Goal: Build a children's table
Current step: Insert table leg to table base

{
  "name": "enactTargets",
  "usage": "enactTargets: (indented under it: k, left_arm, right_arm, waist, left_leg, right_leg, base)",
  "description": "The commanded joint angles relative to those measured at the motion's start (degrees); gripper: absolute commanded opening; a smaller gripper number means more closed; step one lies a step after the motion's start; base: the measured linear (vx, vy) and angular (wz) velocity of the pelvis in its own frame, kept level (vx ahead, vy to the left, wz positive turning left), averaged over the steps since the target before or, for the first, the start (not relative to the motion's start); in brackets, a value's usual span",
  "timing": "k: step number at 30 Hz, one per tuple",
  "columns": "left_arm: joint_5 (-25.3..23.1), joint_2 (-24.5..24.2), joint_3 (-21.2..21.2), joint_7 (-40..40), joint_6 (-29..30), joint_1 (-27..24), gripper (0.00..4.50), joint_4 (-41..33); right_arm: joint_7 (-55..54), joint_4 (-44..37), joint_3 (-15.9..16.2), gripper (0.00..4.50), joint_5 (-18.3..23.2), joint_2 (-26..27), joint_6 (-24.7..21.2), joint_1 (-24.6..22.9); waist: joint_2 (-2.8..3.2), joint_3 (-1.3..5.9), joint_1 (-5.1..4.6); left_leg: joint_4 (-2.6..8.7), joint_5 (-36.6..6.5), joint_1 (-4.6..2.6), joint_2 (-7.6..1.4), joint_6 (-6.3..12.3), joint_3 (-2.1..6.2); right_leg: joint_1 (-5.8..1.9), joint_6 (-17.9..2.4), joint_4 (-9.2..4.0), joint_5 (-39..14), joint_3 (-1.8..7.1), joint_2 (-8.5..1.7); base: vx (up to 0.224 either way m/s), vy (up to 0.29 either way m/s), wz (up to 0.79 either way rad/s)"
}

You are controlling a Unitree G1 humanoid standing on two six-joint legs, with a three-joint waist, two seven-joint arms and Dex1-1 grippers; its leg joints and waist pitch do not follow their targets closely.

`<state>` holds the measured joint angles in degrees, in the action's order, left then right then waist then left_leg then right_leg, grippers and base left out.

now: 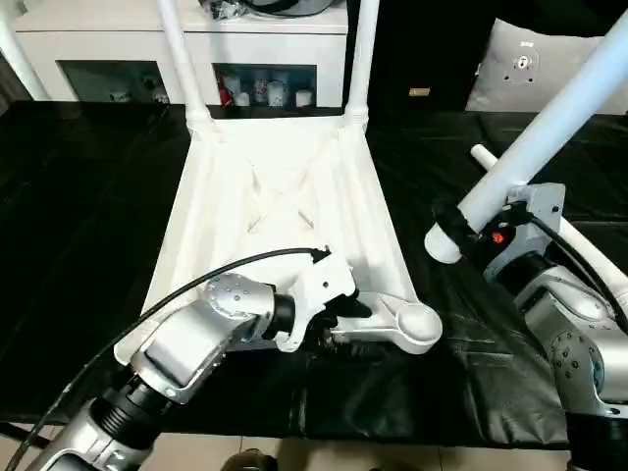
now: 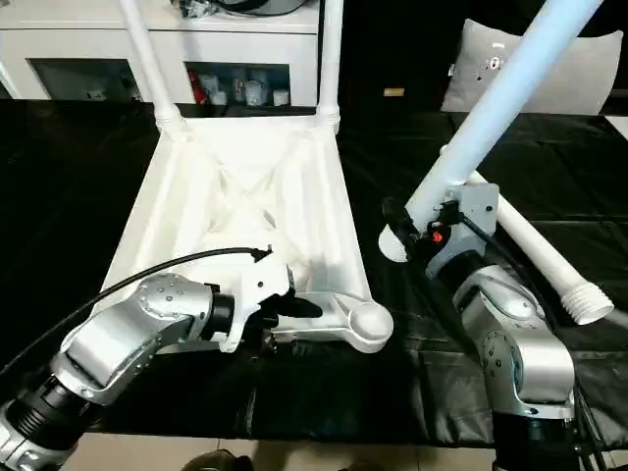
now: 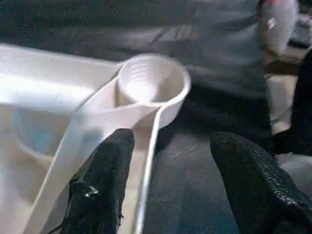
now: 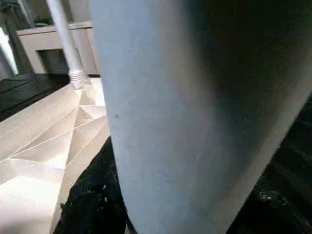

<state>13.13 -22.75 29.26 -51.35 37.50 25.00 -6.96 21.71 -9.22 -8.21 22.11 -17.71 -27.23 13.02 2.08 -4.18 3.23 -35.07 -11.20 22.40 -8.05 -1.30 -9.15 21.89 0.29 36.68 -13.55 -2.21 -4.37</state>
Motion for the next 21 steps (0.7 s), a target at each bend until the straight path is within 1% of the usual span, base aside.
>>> enactTargets:
  k: [1,2,3,4,6,7,8,9,10,11,13,14,16,18,20,21]
  left_arm:
    - [-1.24,-0.4,0.59,1.04,0.88,0.76,2.6,0.92]
    - [-1.46,-0.4,0.82,1.43,1.06,0.9,2.6,1.22]
    - [-1.51,-0.37,0.9,1.62,1.17,0.9,2.55,1.29]
    - [-2.07,-0.34,1.2,1.93,0.72,0.72,2.39,1.37]
    - [-2.65,-0.2,1.39,2.08,0.21,0.44,2.23,1.56]
    - [-2.79,-0.15,1.43,2.12,0.12,0.35,2.22,1.64]
    - [-3.1,0.0,1.48,2.25,0.0,0.19,2.19,1.85]
    - [-3.38,0.11,1.51,2.31,-0.09,0.09,2.08,2.0]
    - [-3.56,0.13,1.58,2.31,-0.17,0.07,2.08,2.08]
    - [-3.68,0.13,1.66,2.3,-0.23,0.09,1.92,2.15]
    - [-4.43,-0.7,2.85,1.95,-0.36,0.53,1.79,2.22]
    - [-4.54,-0.74,2.9,1.89,-0.37,0.53,1.77,2.21]
    - [-4.78,-0.96,3.04,1.58,-0.39,0.49,1.46,2.17]
    - [-5.11,-1.79,3.66,0.45,-0.36,0.5,1.39,1.71]
    - [-5.1,-2.68,4.31,-0.62,0.2,0.34,1.26,0.79]
    - [-5.14,-2.88,4.42,-0.87,0.35,0.23,1.13,0.51]
  right_arm:
    - [0.35,-2.16,2.1,1.92,-1.7,-0.31,0.98,-0.82]
    - [0.74,-2.59,2.98,1.92,-2.13,-0.43,1.4,-1.24]
    - [0.78,-2.76,3.17,1.92,-2.2,-0.42,1.49,-1.44]
    - [0.37,-2.9,2.82,1.92,-1.97,-0.18,1.32,-1.67]
    - [-0.15,-2.91,2.3,1.92,-1.91,-0.01,1.21,-1.74]
    - [-0.3,-2.93,2.14,1.92,-1.89,0.05,1.19,-1.77]
    - [-0.55,-3.02,1.87,1.92,-1.8,0.18,1.16,-1.82]
    - [-0.67,-3.18,1.78,1.92,-1.7,0.25,1.09,-1.9]
    - [-0.72,-3.31,1.8,1.92,-1.66,0.27,1.07,-1.97]
    - [-0.75,-3.41,1.87,1.92,-1.66,0.27,1.09,-2.05]
    - [-0.95,-3.58,2.24,1.92,-1.92,0.41,1.3,-2.5]
    - [-0.96,-3.59,2.25,1.92,-1.93,0.42,1.31,-2.51]
    - [-1.01,-3.62,2.26,1.92,-1.95,0.43,1.25,-2.49]
    - [-1.03,-3.53,2.21,1.92,-1.96,0.46,1.25,-2.44]
    - [-1.03,-3.48,2.17,1.92,-1.98,0.43,1.25,-2.44]
    - [-1.06,-3.47,2.15,1.92,-1.99,0.42,1.24,-2.44]
  waist:
    - [-0.47,2.8,0.07]
    - [-0.54,2.88,0.03]
    - [-0.16,2.91,0.17]
    - [-0.35,2.98,0.13]
    - [-0.39,3.16,0.18]
    - [-0.15,3.19,0.24]
    - [-0.28,3.2,0.19]
    - [-0.26,3.16,0.19]
    - [-0.18,3.17,0.22]
    - [-0.25,3.14,0.2]
    - [-0.28,2.99,0.23]
    - [-0.25,2.92,0.23]
    - [-0.22,2.74,0.15]
    - [-0.17,2.62,0.15]
    - [-0.13,2.65,0.15]
    - [-0.1,2.68,0.14]
  left_leg:
    - [5.03,-9.68,-0.94,-4.27,1.17,1.44]
    - [5.0,-8.38,-0.87,-4.21,1.5,1.46]
    - [4.97,-7.87,-0.84,-4.23,1.58,1.52]
    - [4.95,-7.17,-0.88,-4.25,2.03,1.48]
    - [4.78,-4.66,-0.82,-4.23,3.25,1.44]
    - [4.72,-4.08,-0.83,-4.24,3.53,1.46]
    - [4.67,-3.44,-0.78,-4.23,4.05,1.4]
    - [4.66,-3.06,-0.76,-4.25,4.45,1.39]
    - [4.66,-3.0,-0.8,-4.29,4.58,1.41]
    - [4.65,-3.22,-0.81,-4.29,4.75,1.36]
    - [4.8,-4.31,-0.86,-4.34,4.63,1.33]
    - [4.91,-5.05,-0.91,-4.41,4.4,1.38]
    - [5.07,-6.45,-0.95,-4.45,3.82,1.36]
    - [5.25,-7.55,-1.01,-4.5,3.09,1.35]
    - [5.26,-7.3,-1.03,-4.47,2.83,1.37]
    - [5.22,-6.76,-1.01,-4.47,2.84,1.36]
  right_leg:
    - [-2.05,-12.89,-5.2,-7.25,2.72,-4.06]
    - [-2.18,-12.93,-5.05,-5.16,2.7,-4.04]
    - [-2.19,-12.99,-4.91,-4.15,2.68,-4.08]
    - [-2.25,-13.26,-4.88,-2.31,2.64,-4.05]
    - [-2.47,-14.18,-4.6,1.82,2.56,-4.08]
    - [-2.48,-14.35,-4.5,2.67,2.54,-4.1]
    - [-2.54,-14.72,-4.48,3.9,2.51,-4.06]
    - [-2.56,-15.04,-4.43,4.59,2.45,-4.08]
    - [-2.56,-15.16,-4.4,4.69,2.43,-4.1]
    - [-2.57,-15.37,-4.47,4.73,2.46,-4.11]
    - [-2.54,-15.36,-4.66,3.18,2.47,-4.16]
    - [-2.52,-15.18,-4.75,1.92,2.48,-4.19]
    - [-2.43,-14.92,-4.97,-0.37,2.52,-4.2]
    - [-2.31,-14.67,-5.13,-2.58,2.59,-4.19]
    - [-2.31,-14.47,-5.09,-2.44,2.62,-4.18]
    - [-2.3,-14.52,-4.99,-1.47,2.62,-4.16]
  base:
    - [0.0,0.0,0.0]
    - [0.0,0.0,0.0]
    - [0.0,0.0,0.0]
    - [0.0,0.0,0.0]
    - [0.0,0.0,0.0]
    - [0.0,0.0,0.0]
    - [0.0,0.0,0.0]
    - [0.0,0.0,0.0]
    - [0.0,0.0,0.0]
    - [0.0,0.0,0.0]
    - [0.0,0.0,0.0]
    - [0.0,0.0,0.0]
    - [0.0,0.0,0.0]
    - [0.0,0.0,0.0]
    - [0.0,0.0,0.0]
    - [0.0,0.0,0.0]
